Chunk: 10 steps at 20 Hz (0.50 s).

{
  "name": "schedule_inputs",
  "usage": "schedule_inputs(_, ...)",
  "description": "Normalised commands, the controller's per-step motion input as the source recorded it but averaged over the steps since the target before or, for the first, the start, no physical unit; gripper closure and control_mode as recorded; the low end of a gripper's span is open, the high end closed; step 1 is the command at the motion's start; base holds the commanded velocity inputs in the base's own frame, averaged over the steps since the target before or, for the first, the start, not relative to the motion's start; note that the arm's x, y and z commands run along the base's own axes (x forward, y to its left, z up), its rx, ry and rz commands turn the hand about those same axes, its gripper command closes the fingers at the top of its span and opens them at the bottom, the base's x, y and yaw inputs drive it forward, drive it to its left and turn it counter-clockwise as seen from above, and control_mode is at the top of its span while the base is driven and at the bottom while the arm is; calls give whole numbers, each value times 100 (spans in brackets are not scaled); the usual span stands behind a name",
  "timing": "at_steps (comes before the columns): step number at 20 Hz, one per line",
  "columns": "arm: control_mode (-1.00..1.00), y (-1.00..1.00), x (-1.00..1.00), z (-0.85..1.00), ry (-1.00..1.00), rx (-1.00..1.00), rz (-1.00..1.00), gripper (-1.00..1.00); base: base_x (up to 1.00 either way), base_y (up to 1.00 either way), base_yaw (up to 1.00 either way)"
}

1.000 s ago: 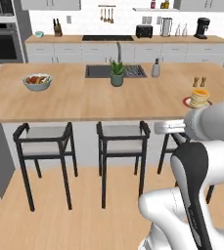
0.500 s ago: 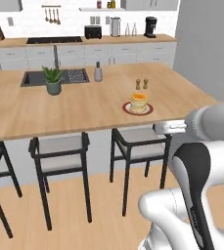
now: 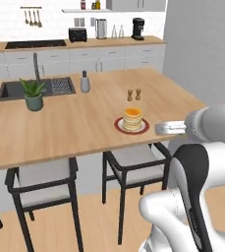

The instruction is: Take the strawberry from the fridge and place it on top of the pancake, located on the dining counter.

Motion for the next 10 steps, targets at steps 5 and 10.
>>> schedule_inputs(5, 100, 0, 0, 0, 0, 0, 0, 100, 38, -73, 35)
schedule_inputs(10, 100, 0, 0, 0, 0, 0, 0, 100, 50, -36, 12)
